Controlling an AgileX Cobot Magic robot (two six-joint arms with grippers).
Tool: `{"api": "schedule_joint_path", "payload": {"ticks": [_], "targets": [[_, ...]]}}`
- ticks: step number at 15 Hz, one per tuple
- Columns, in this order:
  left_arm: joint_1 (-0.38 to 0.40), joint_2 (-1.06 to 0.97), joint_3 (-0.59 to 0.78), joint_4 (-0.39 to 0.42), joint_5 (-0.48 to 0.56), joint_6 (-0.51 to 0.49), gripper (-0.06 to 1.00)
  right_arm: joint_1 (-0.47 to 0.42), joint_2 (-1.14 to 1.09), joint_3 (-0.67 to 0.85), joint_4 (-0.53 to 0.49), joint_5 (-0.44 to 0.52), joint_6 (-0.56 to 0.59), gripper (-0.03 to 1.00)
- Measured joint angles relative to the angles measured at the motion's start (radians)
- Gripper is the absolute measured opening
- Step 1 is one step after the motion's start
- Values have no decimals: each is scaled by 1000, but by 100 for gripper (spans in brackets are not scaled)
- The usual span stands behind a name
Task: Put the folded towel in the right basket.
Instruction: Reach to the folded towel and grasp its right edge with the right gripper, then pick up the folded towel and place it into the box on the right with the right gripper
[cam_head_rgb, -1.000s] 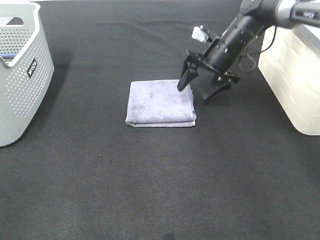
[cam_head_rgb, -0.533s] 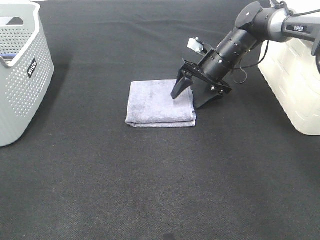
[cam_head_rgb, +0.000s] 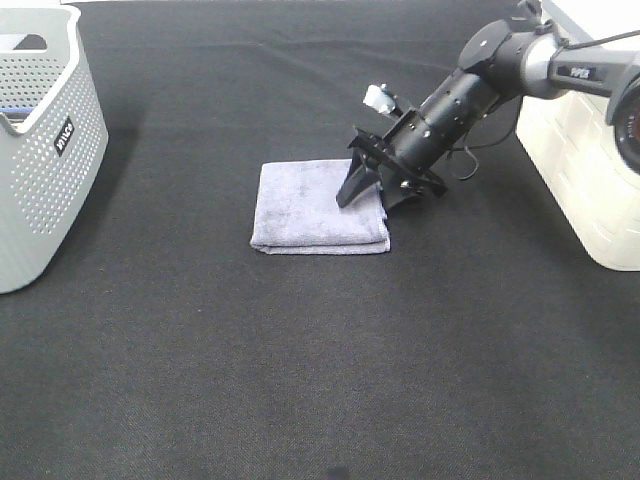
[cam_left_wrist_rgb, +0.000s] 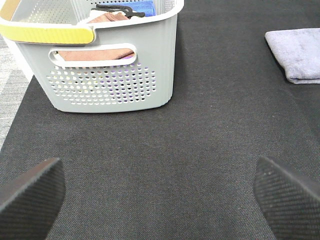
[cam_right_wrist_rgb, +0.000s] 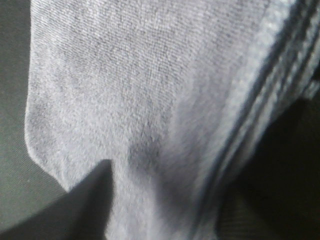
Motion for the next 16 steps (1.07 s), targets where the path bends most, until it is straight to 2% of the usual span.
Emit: {"api": "schedule_joint_path", "payload": {"ticks": [3, 7, 9, 14, 16], "targets": [[0, 0, 0, 0, 0, 0, 97, 3, 8, 0, -3, -9, -9, 8], [0, 0, 0, 0, 0, 0, 97, 3, -20, -25, -15, -6, -33, 8], [0, 0, 0, 0, 0, 0, 97, 3, -79, -62, -52, -2, -34, 8], [0, 0, 0, 0, 0, 0, 97, -1, -315, -164, -255, 40, -26, 8], [0, 0, 0, 0, 0, 0, 97, -5, -370, -170, -295, 44, -12, 8]]}}
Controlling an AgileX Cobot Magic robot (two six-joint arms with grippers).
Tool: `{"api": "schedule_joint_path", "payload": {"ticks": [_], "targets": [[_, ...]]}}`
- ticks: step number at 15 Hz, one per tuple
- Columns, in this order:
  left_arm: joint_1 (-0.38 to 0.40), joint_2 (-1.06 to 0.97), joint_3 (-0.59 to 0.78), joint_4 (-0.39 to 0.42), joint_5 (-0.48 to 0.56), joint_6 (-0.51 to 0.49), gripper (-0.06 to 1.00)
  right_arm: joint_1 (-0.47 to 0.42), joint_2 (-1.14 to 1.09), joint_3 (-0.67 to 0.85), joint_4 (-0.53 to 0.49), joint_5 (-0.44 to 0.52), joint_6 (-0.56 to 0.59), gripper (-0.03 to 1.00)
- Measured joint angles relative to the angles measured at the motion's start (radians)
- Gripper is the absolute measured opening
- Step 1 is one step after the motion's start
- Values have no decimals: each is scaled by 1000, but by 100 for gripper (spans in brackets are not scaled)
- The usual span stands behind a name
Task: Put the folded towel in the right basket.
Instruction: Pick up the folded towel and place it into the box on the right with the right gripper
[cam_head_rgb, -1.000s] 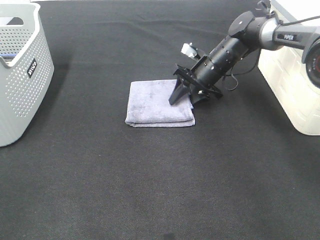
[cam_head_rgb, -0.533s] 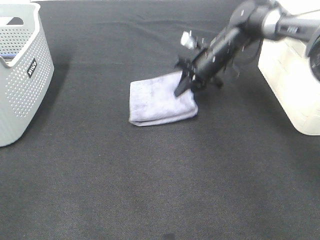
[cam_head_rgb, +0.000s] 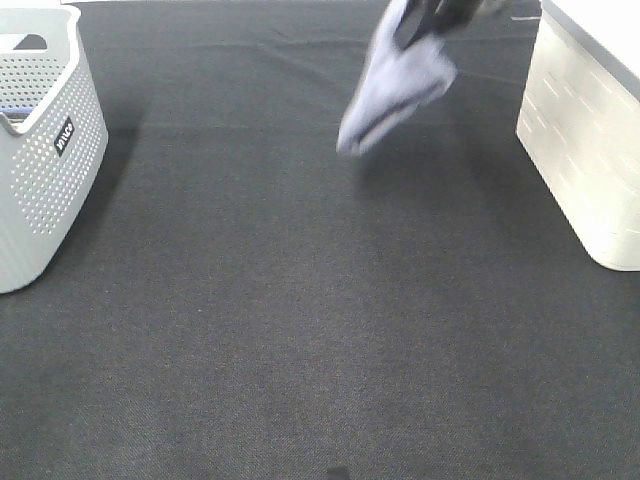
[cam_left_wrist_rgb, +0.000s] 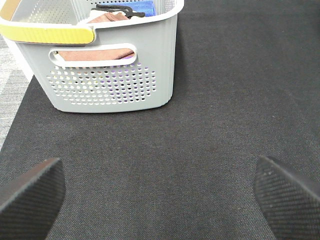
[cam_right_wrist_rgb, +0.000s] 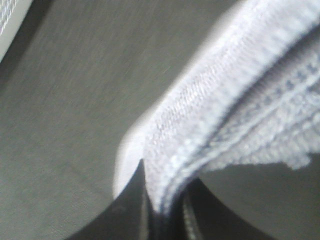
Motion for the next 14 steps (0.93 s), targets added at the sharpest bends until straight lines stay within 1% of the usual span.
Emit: {"api": "schedule_joint_path", "payload": {"ticks": [1, 2, 4, 6, 10, 12, 14], "targets": [[0, 0, 0, 0, 0, 0, 97, -14, -50, -3, -47, 2, 27, 8], [0, 0, 0, 0, 0, 0, 97, -49, -120, -5, -124, 4, 71, 8], [0, 0, 0, 0, 0, 0, 97, -126, -190, -5, -180, 8, 118, 8], [0, 0, 0, 0, 0, 0, 97, -243, -228, -5, -190, 8, 139, 8], [0, 0, 0, 0, 0, 0, 97, -468, -221, -5, -201, 8, 165, 8], [0, 0, 0, 0, 0, 0, 97, -510, -190, -5, -174, 8, 167, 8], [0, 0, 0, 0, 0, 0, 97, -515, -166, -5, -156, 8, 167, 8]]}}
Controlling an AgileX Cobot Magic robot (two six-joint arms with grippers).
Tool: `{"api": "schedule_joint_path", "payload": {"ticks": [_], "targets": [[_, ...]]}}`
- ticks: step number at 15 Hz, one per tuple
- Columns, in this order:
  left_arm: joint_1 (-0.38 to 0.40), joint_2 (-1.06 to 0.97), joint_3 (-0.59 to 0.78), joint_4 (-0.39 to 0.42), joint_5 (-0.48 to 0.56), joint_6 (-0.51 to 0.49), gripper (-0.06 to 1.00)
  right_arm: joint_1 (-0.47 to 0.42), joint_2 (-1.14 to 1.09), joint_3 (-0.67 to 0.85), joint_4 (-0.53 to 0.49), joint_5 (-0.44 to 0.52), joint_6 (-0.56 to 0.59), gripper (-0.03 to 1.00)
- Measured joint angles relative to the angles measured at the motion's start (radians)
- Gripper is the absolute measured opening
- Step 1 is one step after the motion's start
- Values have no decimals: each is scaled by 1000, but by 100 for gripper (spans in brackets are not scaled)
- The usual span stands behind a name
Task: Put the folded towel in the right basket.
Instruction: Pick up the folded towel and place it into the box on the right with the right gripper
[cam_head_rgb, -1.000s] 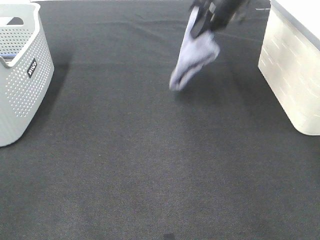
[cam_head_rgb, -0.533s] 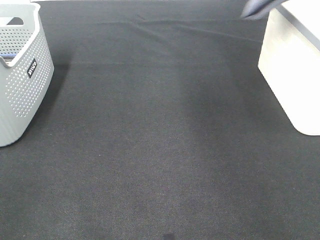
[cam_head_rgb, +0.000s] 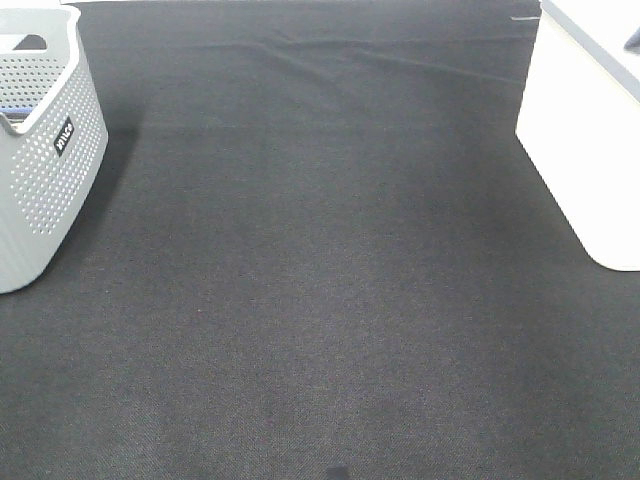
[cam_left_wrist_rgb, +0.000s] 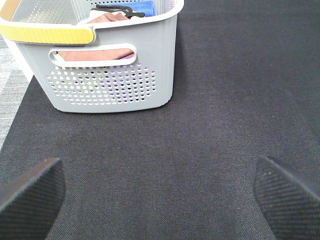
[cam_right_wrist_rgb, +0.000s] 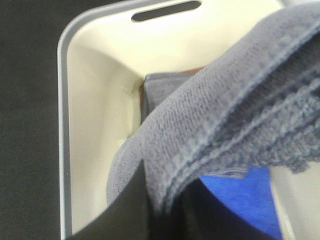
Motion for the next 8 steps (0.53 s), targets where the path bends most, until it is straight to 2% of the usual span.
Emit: {"api": "schedule_joint_path", "payload": {"ticks": [2, 3, 4, 5, 6, 7, 8], "targets": [[0, 0, 0, 0, 0, 0, 97, 0, 76, 0, 46, 0, 0, 8], [0, 0, 0, 0, 0, 0, 97, 0, 101, 0, 48, 0, 7, 11], [0, 0, 0, 0, 0, 0, 97, 0, 119, 0, 32, 0, 31, 18], [0, 0, 0, 0, 0, 0, 97, 0, 134, 0, 2, 0, 63, 32], [0, 0, 0, 0, 0, 0, 97, 0, 138, 0, -23, 0, 84, 51], [0, 0, 0, 0, 0, 0, 97, 0, 138, 0, -34, 0, 86, 74], [0, 0, 0, 0, 0, 0, 97, 0, 136, 0, -26, 0, 86, 80]]}}
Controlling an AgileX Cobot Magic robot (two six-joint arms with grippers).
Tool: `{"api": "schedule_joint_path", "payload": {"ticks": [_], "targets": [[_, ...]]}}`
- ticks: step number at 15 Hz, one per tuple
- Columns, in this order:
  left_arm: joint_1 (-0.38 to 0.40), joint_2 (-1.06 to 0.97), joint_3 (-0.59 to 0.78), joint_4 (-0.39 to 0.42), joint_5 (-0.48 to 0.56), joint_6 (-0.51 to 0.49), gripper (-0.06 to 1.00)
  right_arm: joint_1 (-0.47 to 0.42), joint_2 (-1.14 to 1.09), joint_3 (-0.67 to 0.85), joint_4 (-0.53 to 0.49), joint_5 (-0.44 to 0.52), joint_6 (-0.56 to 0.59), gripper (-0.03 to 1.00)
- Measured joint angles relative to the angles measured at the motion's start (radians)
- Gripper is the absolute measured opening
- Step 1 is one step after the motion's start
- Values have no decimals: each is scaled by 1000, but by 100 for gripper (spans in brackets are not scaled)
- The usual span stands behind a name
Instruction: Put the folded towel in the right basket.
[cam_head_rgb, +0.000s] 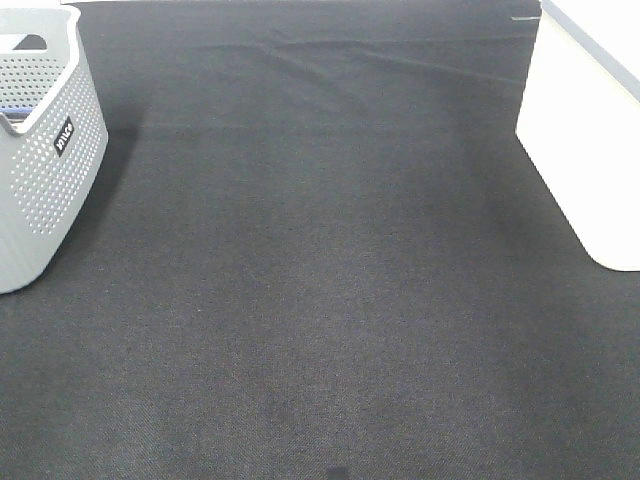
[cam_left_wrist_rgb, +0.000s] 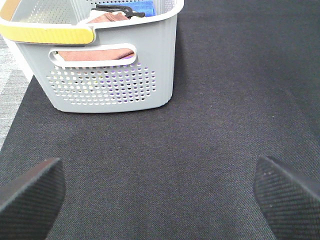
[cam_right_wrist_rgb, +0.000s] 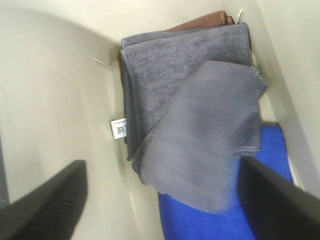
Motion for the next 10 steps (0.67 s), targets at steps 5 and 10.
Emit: {"api": "schedule_joint_path", "payload": {"ticks": [5, 10], "targets": [[0, 0, 0, 0, 0, 0, 97, 42, -57, 0, 124, 0, -13, 84], [0, 0, 0, 0, 0, 0, 97, 184, -133, 29, 46, -1, -15, 84]]}}
